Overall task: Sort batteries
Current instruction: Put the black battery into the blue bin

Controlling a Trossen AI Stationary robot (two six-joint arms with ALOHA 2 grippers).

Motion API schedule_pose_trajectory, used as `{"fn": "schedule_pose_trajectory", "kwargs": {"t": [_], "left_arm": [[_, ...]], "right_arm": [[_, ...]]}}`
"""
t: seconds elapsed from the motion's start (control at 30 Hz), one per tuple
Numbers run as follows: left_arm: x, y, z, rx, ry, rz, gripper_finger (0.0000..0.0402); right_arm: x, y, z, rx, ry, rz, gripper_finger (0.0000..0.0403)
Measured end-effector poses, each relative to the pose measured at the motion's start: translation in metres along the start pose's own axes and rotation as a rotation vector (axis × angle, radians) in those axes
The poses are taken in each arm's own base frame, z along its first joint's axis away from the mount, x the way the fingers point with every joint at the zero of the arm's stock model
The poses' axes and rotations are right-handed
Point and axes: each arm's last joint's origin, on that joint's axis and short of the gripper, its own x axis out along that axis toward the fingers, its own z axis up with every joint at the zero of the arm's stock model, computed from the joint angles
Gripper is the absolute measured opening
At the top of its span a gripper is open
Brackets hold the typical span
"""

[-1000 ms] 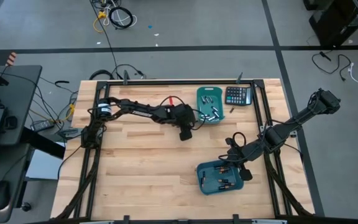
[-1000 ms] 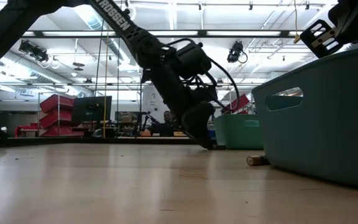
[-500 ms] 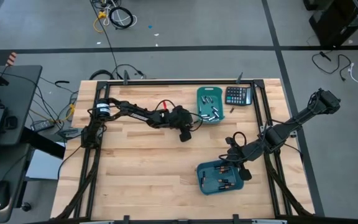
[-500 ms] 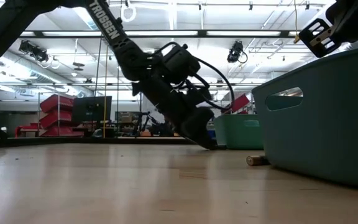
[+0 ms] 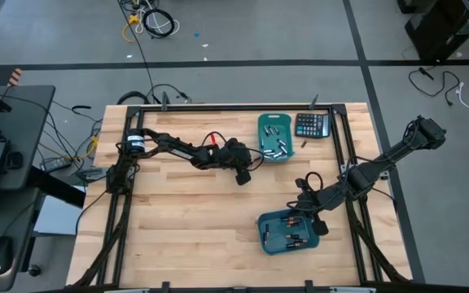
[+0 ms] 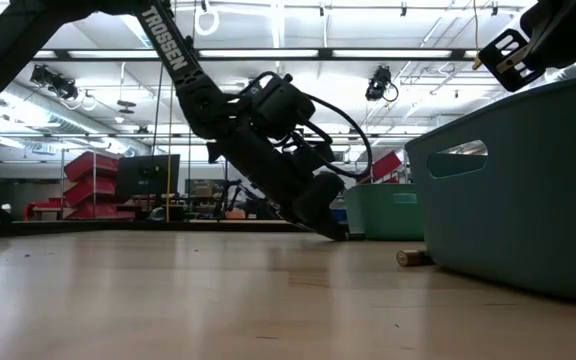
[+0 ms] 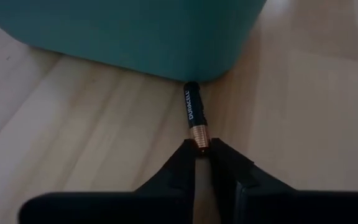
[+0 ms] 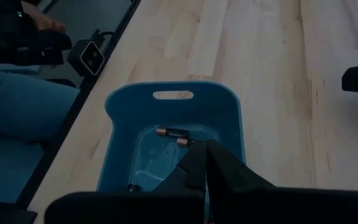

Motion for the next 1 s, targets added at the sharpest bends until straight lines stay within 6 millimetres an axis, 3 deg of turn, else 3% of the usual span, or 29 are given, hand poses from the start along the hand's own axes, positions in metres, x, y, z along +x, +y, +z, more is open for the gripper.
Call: {"fn": "schedule_pose_trajectory", "kwargs": {"t": [0.47, 0.6, 0.73, 0.9, 1.0], "left_arm": [[-0.005, -0.007, 0.002, -0.011, 0.012, 0.01, 0.0006], [-0.022, -0.016, 0.006, 0.011, 0.091, -0.027, 0.0002], [-0.06, -0.022, 0.029, 0.066, 0.093, 0.015, 0.0002], [-0.104, 0.016, 0.043, -0.135, 0.12, 0.477, 0.0004], [-0.11, 0.043, 0.046, -0.319, 0.093, 0.551, 0.0012]], "right_arm": [[0.0, 0.0, 0.0, -0.002, 0.0, 0.0, 0.0001], [0.0, 0.0, 0.0, -0.003, 0.003, -0.001, 0.0001], [0.0, 0.0, 0.0, -0.009, 0.002, 0.0, 0.0001], [0.0, 0.0, 0.0, -0.019, 0.001, -0.001, 0.0], [0.0, 0.0, 0.0, -0.022, -0.002, -0.002, 0.0002]]}}
